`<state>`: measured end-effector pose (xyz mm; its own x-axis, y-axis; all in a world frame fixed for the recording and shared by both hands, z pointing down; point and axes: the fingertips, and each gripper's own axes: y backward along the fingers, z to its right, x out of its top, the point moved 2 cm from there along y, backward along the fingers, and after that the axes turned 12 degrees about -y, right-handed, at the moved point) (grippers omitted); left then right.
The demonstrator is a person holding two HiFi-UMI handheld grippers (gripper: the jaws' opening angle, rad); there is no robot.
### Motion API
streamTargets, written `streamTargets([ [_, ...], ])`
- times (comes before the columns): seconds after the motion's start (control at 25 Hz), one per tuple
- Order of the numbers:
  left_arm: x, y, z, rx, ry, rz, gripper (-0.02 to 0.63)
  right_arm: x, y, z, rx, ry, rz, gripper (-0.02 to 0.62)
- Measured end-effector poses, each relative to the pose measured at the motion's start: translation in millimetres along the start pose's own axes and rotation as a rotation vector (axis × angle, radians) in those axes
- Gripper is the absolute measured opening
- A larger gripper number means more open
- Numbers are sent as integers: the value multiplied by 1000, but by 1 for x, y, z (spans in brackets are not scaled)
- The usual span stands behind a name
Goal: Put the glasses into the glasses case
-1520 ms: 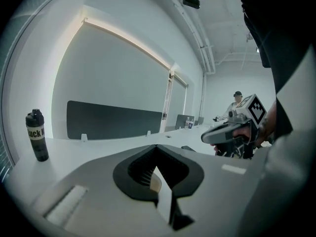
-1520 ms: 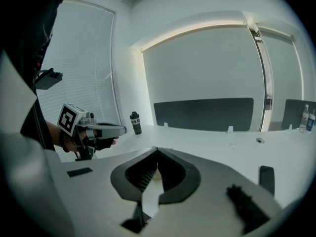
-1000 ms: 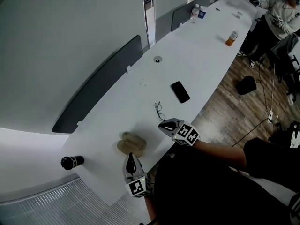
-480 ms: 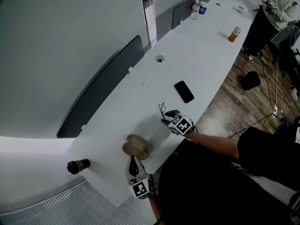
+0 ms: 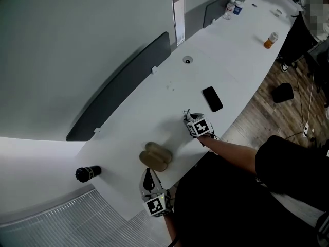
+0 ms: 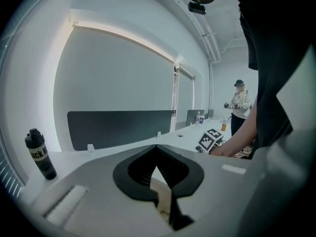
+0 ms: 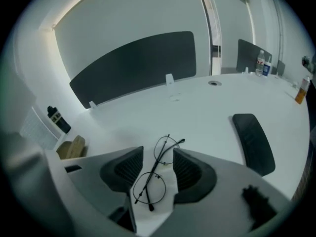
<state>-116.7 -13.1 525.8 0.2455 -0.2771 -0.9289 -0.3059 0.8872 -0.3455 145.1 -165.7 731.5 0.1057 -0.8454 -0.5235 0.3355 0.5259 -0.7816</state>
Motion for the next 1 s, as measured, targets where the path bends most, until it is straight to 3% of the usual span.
streamTargets([
  [0.2,-5,2,-11,29,6,-29,8,-1,-13,5,-79,-31,-22,206],
  [0.48,-14,1,-27,56,22,-24,8,-8,-29,6,-125,-99,-60,212],
  [0.56,-15,0,-30,57,26,-21,8,-4,-29,4,-142,-69,-59,210],
  [0.72,-12,-4,-30,66,40,-19,8,3,-27,3,-184,98,-67,210],
  [1.0,-19,-10,-26,54,46,-21,8,-7,-35,14,-190,62,-110,210],
])
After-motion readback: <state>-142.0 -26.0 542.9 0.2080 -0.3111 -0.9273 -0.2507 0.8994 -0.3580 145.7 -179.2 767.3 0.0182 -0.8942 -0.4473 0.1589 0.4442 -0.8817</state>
